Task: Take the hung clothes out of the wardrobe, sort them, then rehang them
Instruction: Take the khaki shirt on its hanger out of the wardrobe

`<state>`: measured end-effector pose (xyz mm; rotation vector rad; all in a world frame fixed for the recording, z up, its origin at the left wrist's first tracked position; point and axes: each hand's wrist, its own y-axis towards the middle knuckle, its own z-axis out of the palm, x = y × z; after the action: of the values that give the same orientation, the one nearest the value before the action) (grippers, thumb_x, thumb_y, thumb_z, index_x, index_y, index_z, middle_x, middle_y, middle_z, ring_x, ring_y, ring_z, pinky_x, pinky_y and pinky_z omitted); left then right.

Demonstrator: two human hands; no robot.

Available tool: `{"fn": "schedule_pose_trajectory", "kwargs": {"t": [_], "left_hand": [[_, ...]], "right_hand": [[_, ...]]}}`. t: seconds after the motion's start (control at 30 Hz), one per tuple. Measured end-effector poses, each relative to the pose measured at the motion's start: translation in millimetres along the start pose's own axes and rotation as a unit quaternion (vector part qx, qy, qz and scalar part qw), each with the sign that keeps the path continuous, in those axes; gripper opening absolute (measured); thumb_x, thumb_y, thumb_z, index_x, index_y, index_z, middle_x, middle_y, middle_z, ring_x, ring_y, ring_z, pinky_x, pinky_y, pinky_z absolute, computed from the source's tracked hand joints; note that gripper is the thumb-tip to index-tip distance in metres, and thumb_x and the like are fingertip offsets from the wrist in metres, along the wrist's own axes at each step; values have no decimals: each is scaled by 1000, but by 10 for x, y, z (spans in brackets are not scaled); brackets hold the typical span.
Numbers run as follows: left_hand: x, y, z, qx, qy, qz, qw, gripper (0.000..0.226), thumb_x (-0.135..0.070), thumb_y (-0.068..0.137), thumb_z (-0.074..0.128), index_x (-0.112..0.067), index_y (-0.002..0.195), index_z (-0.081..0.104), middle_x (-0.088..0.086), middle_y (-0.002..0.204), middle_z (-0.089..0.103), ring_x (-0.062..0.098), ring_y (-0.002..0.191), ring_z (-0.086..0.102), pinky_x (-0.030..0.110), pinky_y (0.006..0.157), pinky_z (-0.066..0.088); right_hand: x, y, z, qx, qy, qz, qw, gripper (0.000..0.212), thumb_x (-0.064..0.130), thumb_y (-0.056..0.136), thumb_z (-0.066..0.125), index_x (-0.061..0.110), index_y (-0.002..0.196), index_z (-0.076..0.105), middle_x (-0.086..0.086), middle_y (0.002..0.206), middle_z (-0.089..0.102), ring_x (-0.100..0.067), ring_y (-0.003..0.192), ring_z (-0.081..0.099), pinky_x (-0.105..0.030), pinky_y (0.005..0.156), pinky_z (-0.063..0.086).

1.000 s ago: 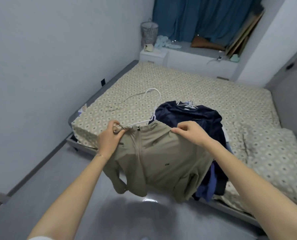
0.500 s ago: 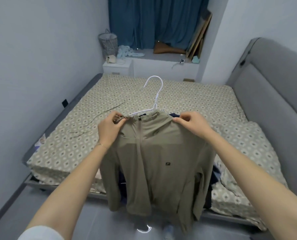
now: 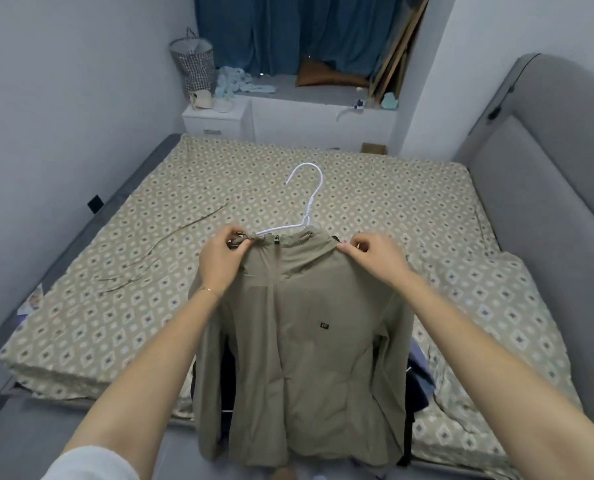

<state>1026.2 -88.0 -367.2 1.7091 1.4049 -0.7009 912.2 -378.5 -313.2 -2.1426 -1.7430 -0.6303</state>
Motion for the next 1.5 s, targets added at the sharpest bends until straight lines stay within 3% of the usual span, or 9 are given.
{"fn": "schedule_pose_trajectory", "kwargs": {"t": [0.23,0.53,0.67,0.77,0.93,1.07,1.2,1.3,1.5], "left_hand": [[587,811,739,82,33,-42,995,16,-32,81,77,-24,89,66,-5,87,71,18,85,66,36,74,50],[1380,1569,1725,171,34,-121,977,15,-17,84,74,-16,96,65,-1,87,68,20,85,62,28,71,42],[1755,1714,2118,206,53,-140,967,17,-12,85,70,-17,100,62,-2,84,65,24,87,62,34,80,46],[2004,1834,2346,236,60,-134,961,22,-4,88,62,-10,109,61,-5,81,58,25,88,60,32,81,45],[2349,1825,2634,234,73,-160,956,28,-3,90,59,-8,118,60,5,97,64,26,97,59,26,81,40],[2486,1686,2677,217,85,-146,962,48,-2,89,57,-9,136,53,10,131,60,28,122,53,32,102,38],[2444,1484,2490,204,155,-82,963,62,-10,91,61,-11,149,39,10,149,45,29,137,38,38,114,28],[2354,1346,2263,199,213,-69,954,65,-19,93,62,-13,151,35,11,155,37,31,141,34,46,117,24],[1945,1071,1742,191,284,-92,935,69,-31,97,54,-23,157,21,8,164,18,29,150,16,50,121,4]], "right_hand": [[-458,852,605,49,7,82,995,39,51,91,59,18,70,60,-1,73,64,-21,74,59,-37,65,44],[-1029,1838,1524,96,29,204,974,49,47,94,56,1,79,59,-11,76,64,-27,73,58,-41,66,45],[-1323,2095,1899,129,17,219,967,35,39,98,52,11,77,57,-4,73,59,-22,70,55,-36,58,37],[-1507,2243,2199,137,-8,203,970,38,39,100,49,17,70,48,-3,68,53,-22,66,52,-36,58,33],[-1752,2368,2628,124,-43,198,971,34,29,99,52,13,69,52,-5,70,57,-27,70,55,-42,66,44],[-1812,2396,2758,123,-83,194,970,24,28,99,51,18,78,58,-5,79,59,-29,79,55,-52,79,48],[-1720,2376,2699,116,-115,161,973,18,28,100,49,14,101,61,-8,99,59,-32,95,54,-46,81,45],[-1563,2362,2564,144,-159,125,969,40,31,98,52,15,135,49,-9,132,49,-31,119,45,-41,95,36],[-1026,2399,2255,204,-222,7,953,60,39,98,48,21,151,26,-10,158,22,-31,147,14,-46,119,13]]}}
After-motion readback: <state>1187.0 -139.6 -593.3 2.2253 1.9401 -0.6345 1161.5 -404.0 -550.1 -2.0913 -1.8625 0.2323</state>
